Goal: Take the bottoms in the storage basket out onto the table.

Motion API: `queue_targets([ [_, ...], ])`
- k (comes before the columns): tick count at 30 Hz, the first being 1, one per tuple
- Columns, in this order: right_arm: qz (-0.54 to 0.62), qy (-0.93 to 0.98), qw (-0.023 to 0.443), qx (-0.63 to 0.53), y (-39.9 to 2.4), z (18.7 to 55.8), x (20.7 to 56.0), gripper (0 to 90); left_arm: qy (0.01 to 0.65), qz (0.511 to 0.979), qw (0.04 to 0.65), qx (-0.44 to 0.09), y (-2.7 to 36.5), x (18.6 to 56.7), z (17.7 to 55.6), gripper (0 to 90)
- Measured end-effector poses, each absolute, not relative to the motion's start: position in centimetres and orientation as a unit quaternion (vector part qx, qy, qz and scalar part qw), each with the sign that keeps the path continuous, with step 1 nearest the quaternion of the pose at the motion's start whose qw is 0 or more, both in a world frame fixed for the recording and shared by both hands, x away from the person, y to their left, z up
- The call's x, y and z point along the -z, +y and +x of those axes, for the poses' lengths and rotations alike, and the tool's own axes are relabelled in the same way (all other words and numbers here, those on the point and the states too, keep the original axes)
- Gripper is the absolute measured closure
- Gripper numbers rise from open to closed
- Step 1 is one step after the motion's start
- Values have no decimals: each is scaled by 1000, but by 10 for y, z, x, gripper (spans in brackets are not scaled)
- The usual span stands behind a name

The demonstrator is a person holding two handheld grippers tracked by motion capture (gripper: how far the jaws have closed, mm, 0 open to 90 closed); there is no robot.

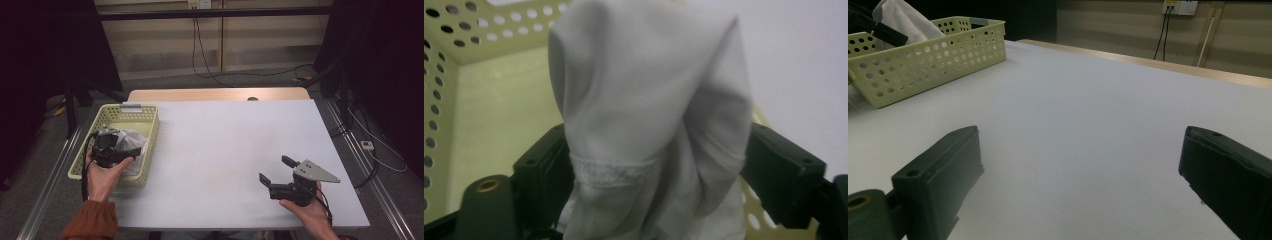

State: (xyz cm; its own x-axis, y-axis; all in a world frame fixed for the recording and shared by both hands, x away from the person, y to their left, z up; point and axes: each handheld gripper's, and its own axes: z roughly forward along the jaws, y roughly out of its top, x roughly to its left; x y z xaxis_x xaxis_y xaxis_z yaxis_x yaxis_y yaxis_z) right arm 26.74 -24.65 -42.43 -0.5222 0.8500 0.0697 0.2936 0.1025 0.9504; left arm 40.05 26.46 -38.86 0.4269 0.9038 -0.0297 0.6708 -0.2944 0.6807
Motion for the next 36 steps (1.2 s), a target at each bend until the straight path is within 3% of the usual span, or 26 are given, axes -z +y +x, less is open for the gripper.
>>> queue_targets([
  [7, 412, 694, 262, -529, -246, 267, 424, 38, 500, 794, 295, -182, 261, 390, 401, 436],
  [10, 413, 694, 263, -528, -246, 268, 424, 38, 493, 801, 288, -179, 259, 390, 402, 474],
  [14, 412, 694, 264, -528, -246, 267, 424, 38, 482, 808, 289, -177, 258, 390, 400, 710],
  [16, 411, 695, 264, -528, -246, 267, 424, 38, 481, 809, 291, -172, 257, 389, 399, 775],
  [27, 412, 694, 263, -529, -247, 267, 424, 38, 485, 777, 364, -171, 272, 383, 392, 801],
  [36, 413, 692, 262, -530, -247, 267, 424, 38, 487, 744, 409, -206, 278, 376, 385, 801],
])
